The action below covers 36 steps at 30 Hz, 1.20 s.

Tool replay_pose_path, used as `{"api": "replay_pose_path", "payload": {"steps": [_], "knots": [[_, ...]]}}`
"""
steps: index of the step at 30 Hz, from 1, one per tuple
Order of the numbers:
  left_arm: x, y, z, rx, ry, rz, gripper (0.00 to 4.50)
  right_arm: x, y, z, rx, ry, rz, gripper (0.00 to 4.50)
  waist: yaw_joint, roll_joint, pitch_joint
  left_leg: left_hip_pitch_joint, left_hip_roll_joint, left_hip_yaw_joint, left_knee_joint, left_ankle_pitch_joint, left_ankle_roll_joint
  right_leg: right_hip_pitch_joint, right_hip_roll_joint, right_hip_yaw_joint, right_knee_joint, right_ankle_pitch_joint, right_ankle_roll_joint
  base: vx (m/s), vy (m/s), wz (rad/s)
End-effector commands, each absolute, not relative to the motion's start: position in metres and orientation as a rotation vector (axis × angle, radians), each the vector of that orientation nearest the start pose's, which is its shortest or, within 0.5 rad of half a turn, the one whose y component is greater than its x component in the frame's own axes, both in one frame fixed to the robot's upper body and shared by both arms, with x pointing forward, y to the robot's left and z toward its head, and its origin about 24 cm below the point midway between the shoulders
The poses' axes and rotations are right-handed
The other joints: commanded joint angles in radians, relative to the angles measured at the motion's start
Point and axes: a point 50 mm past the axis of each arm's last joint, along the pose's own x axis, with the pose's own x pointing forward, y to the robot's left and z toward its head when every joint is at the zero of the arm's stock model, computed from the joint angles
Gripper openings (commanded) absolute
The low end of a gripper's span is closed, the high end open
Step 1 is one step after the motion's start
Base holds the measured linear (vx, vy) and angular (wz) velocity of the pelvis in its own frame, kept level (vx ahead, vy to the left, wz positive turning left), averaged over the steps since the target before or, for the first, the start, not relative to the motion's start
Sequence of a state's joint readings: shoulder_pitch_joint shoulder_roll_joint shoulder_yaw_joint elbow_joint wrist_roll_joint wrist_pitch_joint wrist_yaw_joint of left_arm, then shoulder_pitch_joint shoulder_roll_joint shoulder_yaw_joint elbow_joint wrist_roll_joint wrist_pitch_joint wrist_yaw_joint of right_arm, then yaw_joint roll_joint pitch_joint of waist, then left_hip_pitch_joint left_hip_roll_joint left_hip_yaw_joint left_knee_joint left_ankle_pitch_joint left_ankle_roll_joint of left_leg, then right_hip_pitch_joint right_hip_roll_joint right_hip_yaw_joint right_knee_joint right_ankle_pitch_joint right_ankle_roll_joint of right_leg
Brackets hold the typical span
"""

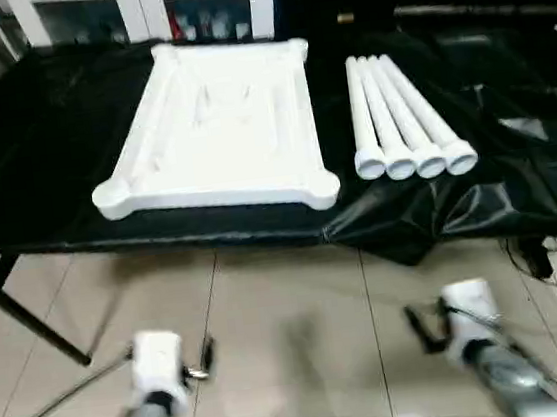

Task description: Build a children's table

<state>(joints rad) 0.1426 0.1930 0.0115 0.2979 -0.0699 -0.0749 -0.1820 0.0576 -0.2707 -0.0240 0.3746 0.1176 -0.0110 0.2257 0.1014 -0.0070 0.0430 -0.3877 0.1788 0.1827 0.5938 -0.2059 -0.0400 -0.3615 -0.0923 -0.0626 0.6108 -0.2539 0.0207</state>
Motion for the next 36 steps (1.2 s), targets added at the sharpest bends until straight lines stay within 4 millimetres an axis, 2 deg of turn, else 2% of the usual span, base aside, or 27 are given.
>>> {"api": "replay_pose_path", "payload": {"steps": [1,5,7,8,10,11,12,14,16,17,18,19,20,21,22,23,24,25,26,28,30,31,32,33,34,35,36], "knots": [[0.200,0.192,-0.022,0.119,0.273,-0.147,4.49,0.214,-0.216,-0.015,-0.080,0.315,0.146,4.50,-0.006,0.010,-0.023,0.027,0.076,-0.026,-0.102,-0.315,0.045,0.017,-0.061,0.048,-0.088,-0.151,-0.159,0.000,0.000,0.00],[0.201,0.190,0.016,0.116,0.136,-0.111,4.49,0.206,-0.214,0.030,-0.026,0.137,0.131,4.50,-0.015,-0.001,-0.017,0.025,0.076,-0.031,-0.112,-0.385,-0.008,0.013,-0.060,0.058,-0.101,-0.277,-0.101,0.000,0.000,0.00],[0.205,0.188,0.033,0.137,0.083,-0.098,4.49,0.204,-0.216,0.050,0.015,0.055,0.099,4.50,-0.018,0.000,-0.021,0.024,0.068,-0.031,-0.108,-0.344,-0.015,0.009,-0.056,0.059,-0.102,-0.271,-0.079,0.000,0.000,0.00],[0.212,0.186,0.046,0.133,0.037,-0.098,4.49,0.208,-0.216,0.063,0.015,0.019,0.091,4.50,-0.018,-0.009,-0.018,0.022,0.067,-0.030,-0.109,-0.336,-0.014,0.008,-0.054,0.059,-0.103,-0.270,-0.071,0.000,0.000,0.00],[0.227,0.184,0.067,0.144,-0.013,-0.073,4.49,0.224,-0.211,0.090,0.018,-0.051,0.092,4.50,-0.019,-0.006,-0.020,0.023,0.064,-0.032,-0.108,-0.309,-0.024,0.008,-0.049,0.058,-0.095,-0.238,-0.061,0.000,0.000,0.00],[0.235,0.184,0.076,0.149,-0.052,-0.046,4.49,0.233,-0.207,0.104,0.022,-0.087,0.097,4.50,-0.023,-0.006,-0.031,0.022,0.057,-0.034,-0.102,-0.267,-0.029,0.013,-0.045,0.056,-0.084,-0.182,-0.058,0.000,0.000,0.00],[0.241,0.184,0.080,0.152,-0.059,-0.026,4.49,0.242,-0.203,0.114,0.023,-0.138,0.092,4.50,-0.030,-0.012,-0.033,0.018,0.054,-0.034,-0.098,-0.214,-0.030,0.014,-0.042,0.054,-0.078,-0.119,-0.058,0.000,0.000,0.00],[0.248,0.183,0.081,0.172,-0.063,-0.022,4.49,0.253,-0.199,0.117,0.003,-0.153,0.081,4.50,-0.035,-0.021,-0.034,0.017,0.050,-0.027,-0.090,-0.168,-0.025,0.010,-0.040,0.056,-0.076,-0.072,-0.061,0.000,0.000,0.00],[0.249,0.183,0.083,0.172,-0.070,-0.025,4.49,0.255,-0.196,0.117,0.005,-0.137,0.078,4.50,-0.035,-0.015,-0.040,0.017,0.046,-0.027,-0.083,-0.106,-0.019,0.014,-0.038,0.058,-0.065,0.017,-0.067,0.000,0.000,0.00],[0.257,0.178,0.088,0.151,-0.061,-0.013,4.49,0.266,-0.201,0.120,0.076,-0.121,0.005,4.50,-0.040,-0.045,-0.047,0.015,0.045,-0.026,-0.075,-0.064,-0.010,0.021,-0.033,0.059,-0.059,0.110,-0.067,0.000,0.000,0.00],[0.257,0.178,0.088,0.151,-0.061,-0.013,4.49,0.266,-0.201,0.120,0.076,-0.121,0.005,4.50,-0.033,-0.027,-0.055,0.024,0.040,-0.029,-0.071,-0.016,-0.009,0.018,-0.031,0.058,-0.046,0.193,-0.084,0.000,0.000,0.00],[0.263,0.172,0.090,0.156,-0.060,-0.020,4.49,0.273,-0.201,0.121,0.125,-0.114,-0.003,4.50,-0.036,-0.028,-0.057,0.024,0.040,-0.029,-0.067,0.009,-0.007,0.020,-0.028,0.057,-0.042,0.255,-0.096,0.000,0.000,0.00],[0.271,0.161,0.097,0.180,-0.071,-0.048,4.49,0.281,-0.200,0.123,0.152,-0.099,0.022,4.50,-0.029,0.015,-0.060,0.030,0.040,-0.034,-0.065,0.019,-0.022,0.015,-0.029,0.055,-0.035,0.279,-0.101,0.000,0.000,0.00],[0.276,0.154,0.102,0.192,-0.072,-0.066,4.49,0.286,-0.197,0.124,0.150,-0.086,0.048,4.50,-0.033,0.001,-0.056,0.029,0.042,-0.033,-0.064,-0.002,-0.032,0.016,-0.023,0.053,-0.038,0.288,-0.106,0.000,0.000,0.00],[0.279,0.152,0.103,0.197,-0.069,-0.074,4.49,0.288,-0.194,0.123,0.136,-0.075,0.068,4.50,-0.036,0.002,-0.057,0.030,0.042,-0.031,-0.064,-0.013,-0.037,0.018,-0.022,0.053,-0.040,0.282,-0.112,0.000,0.000,0.00],[0.282,0.151,0.105,0.205,-0.072,-0.077,4.49,0.291,-0.191,0.122,0.097,-0.063,0.084,4.50,-0.032,-0.009,-0.056,0.027,0.038,-0.027,-0.061,-0.018,-0.036,0.021,-0.023,0.056,-0.040,0.278,-0.123,0.000,0.000,0.00],[0.282,0.151,0.105,0.203,-0.072,-0.080,4.49,0.291,-0.190,0.121,0.094,-0.060,0.087,4.50,-0.030,-0.009,-0.055,0.022,0.037,-0.025,-0.062,-0.014,-0.031,0.024,-0.027,0.058,-0.040,0.278,-0.128,0.000,0.000,0.00],[0.285,0.146,0.106,0.195,-0.068,-0.117,4.49,0.292,-0.185,0.117,0.078,-0.025,0.121,4.50,-0.027,0.003,-0.054,0.019,0.036,-0.025,-0.062,-0.025,-0.032,0.026,-0.029,0.059,-0.042,0.270,-0.135,0.000,0.000,0.00],[0.286,0.145,0.108,0.216,-0.080,-0.136,4.49,0.292,-0.182,0.115,0.053,-0.019,0.136,4.50,-0.024,-0.007,-0.056,0.018,0.036,-0.025,-0.062,-0.029,-0.026,0.031,-0.030,0.059,-0.042,0.263,-0.139,0.000,0.000,0.00],[0.286,0.146,0.112,0.215,-0.084,-0.137,4.49,0.290,-0.182,0.112,0.061,0.009,0.133,4.50,-0.022,-0.001,-0.056,0.015,0.035,-0.024,-0.061,-0.024,-0.013,0.031,-0.035,0.061,-0.042,0.240,-0.145,0.000,0.000,0.00],[0.288,0.150,0.115,0.173,-0.092,-0.104,4.49,0.291,-0.181,0.109,0.053,0.009,0.132,4.50,-0.025,-0.023,-0.054,0.019,0.040,-0.021,-0.064,-0.060,-0.002,0.032,-0.036,0.060,-0.047,0.167,-0.154,0.000,0.000,0.00],[0.289,0.151,0.115,0.165,-0.089,-0.094,4.49,0.291,-0.182,0.108,0.042,0.015,0.124,4.50,-0.022,-0.015,-0.051,0.022,0.042,-0.022,-0.069,-0.112,-0.009,0.034,-0.039,0.059,-0.049,0.091,-0.156,0.000,0.000,0.00],[0.290,0.153,0.115,0.145,-0.078,-0.066,4.49,0.292,-0.185,0.105,0.010,0.035,0.102,4.50,-0.024,-0.001,-0.047,0.033,0.046,-0.023,-0.077,-0.208,-0.027,0.031,-0.038,0.058,-0.063,-0.046,-0.148,0.000,0.000,0.00],[0.291,0.155,0.114,0.166,-0.071,-0.054,4.49,0.293,-0.183,0.108,0.036,0.026,0.108,4.50,-0.027,-0.001,-0.041,0.047,0.046,-0.023,-0.086,-0.319,-0.039,0.030,-0.031,0.053,-0.078,-0.180,-0.138,0.000,0.000,0.00],[0.292,0.155,0.114,0.177,-0.068,-0.050,4.49,0.294,-0.183,0.108,0.044,0.022,0.112,4.50,-0.027,0.001,-0.039,0.053,0.044,-0.022,-0.088,-0.361,-0.037,0.029,-0.029,0.052,-0.084,-0.233,-0.132,0.000,0.000,0.00],[0.292,0.155,0.114,0.185,-0.066,-0.048,4.49,0.294,-0.183,0.109,0.037,0.023,0.114,4.50,-0.031,-0.002,-0.036,0.062,0.037,-0.021,-0.093,-0.439,-0.027,0.041,-0.022,0.044,-0.100,-0.354,-0.120,0.000,0.000,0.00],[0.292,0.153,0.116,0.178,-0.068,-0.051,4.49,0.293,-0.184,0.108,0.009,0.027,0.111,4.50,-0.030,0.001,-0.028,0.081,0.033,-0.017,-0.094,-0.489,-0.015,0.034,-0.019,0.040,-0.119,-0.449,-0.114,0.000,0.000,0.00]]}}
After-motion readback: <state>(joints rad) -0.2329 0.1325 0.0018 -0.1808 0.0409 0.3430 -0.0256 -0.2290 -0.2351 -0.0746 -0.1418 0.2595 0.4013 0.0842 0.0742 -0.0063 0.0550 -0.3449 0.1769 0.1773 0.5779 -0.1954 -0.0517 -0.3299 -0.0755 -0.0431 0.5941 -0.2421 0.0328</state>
